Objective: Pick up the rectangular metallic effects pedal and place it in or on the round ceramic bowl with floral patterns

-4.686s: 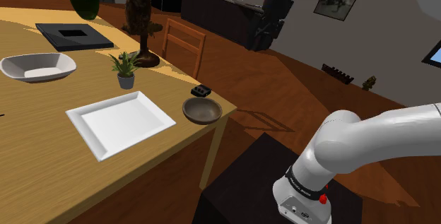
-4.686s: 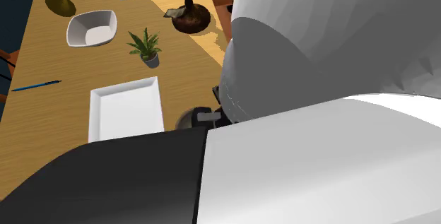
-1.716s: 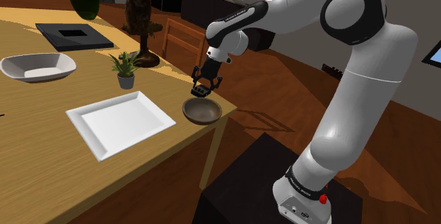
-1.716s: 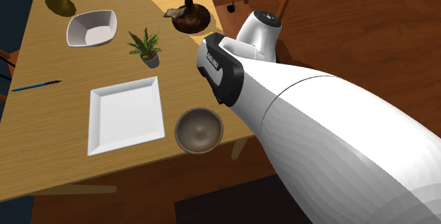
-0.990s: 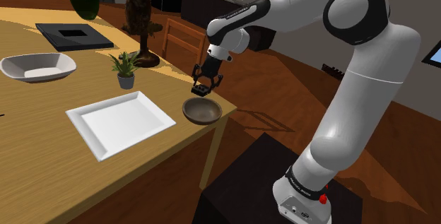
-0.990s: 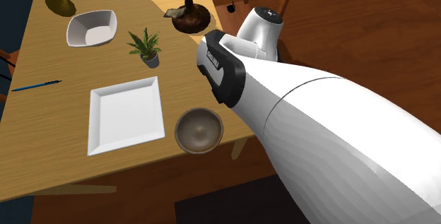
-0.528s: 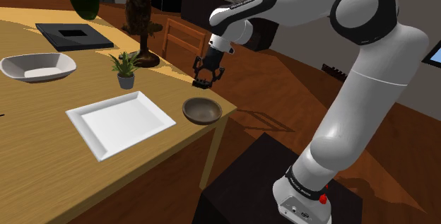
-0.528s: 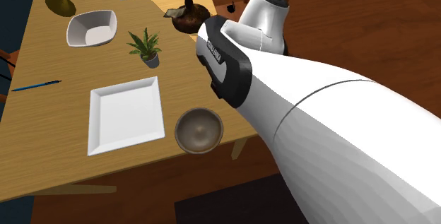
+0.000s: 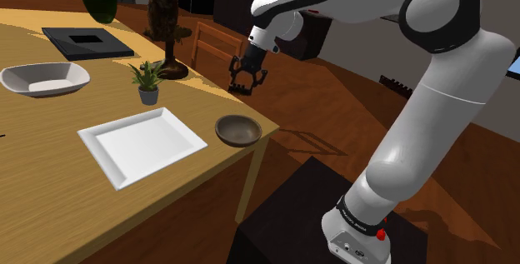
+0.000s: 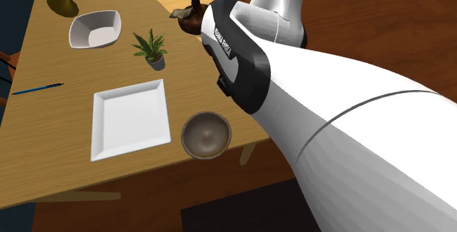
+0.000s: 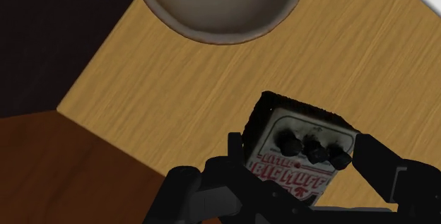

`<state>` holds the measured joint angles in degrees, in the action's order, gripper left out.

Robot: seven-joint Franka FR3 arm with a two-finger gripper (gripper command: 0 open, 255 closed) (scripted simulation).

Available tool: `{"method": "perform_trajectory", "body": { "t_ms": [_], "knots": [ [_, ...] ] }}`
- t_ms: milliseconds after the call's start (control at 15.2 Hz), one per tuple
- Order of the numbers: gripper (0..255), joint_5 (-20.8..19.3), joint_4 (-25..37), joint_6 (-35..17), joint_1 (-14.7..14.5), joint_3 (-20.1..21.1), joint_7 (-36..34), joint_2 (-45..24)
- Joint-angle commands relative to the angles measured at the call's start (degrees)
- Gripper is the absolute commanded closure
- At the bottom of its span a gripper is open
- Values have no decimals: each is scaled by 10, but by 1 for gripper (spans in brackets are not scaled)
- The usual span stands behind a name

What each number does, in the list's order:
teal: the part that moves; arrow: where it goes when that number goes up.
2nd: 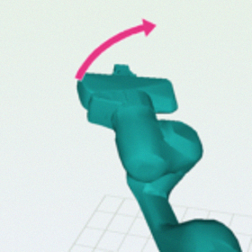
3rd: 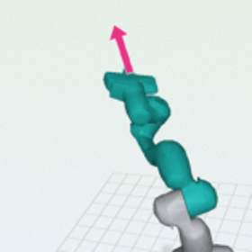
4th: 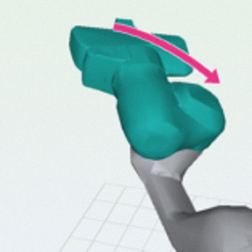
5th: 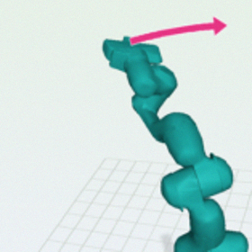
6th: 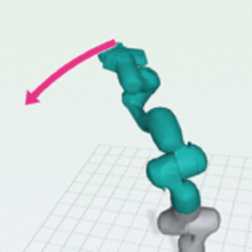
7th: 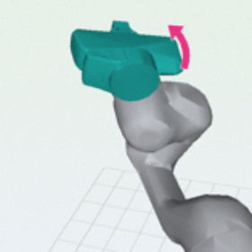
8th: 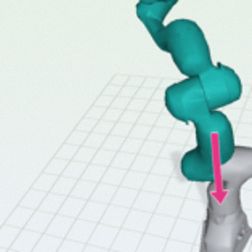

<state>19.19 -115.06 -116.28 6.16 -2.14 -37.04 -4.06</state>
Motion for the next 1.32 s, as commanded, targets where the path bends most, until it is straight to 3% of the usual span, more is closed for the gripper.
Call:
{"method": "perform_trajectory", "body": {
  "t_ms": [0, 264, 1056, 1254],
  "knots": [
    [255, -2, 9, 13, 0, 0, -4, 5],
    [255, -7, 28, 41, 1, -1, -13, 14],
    [255, 5, -202, 34, -37, 48, -96, 262],
    [255, 8, -218, 19, -38, 50, -93, 263]
  ]
}}
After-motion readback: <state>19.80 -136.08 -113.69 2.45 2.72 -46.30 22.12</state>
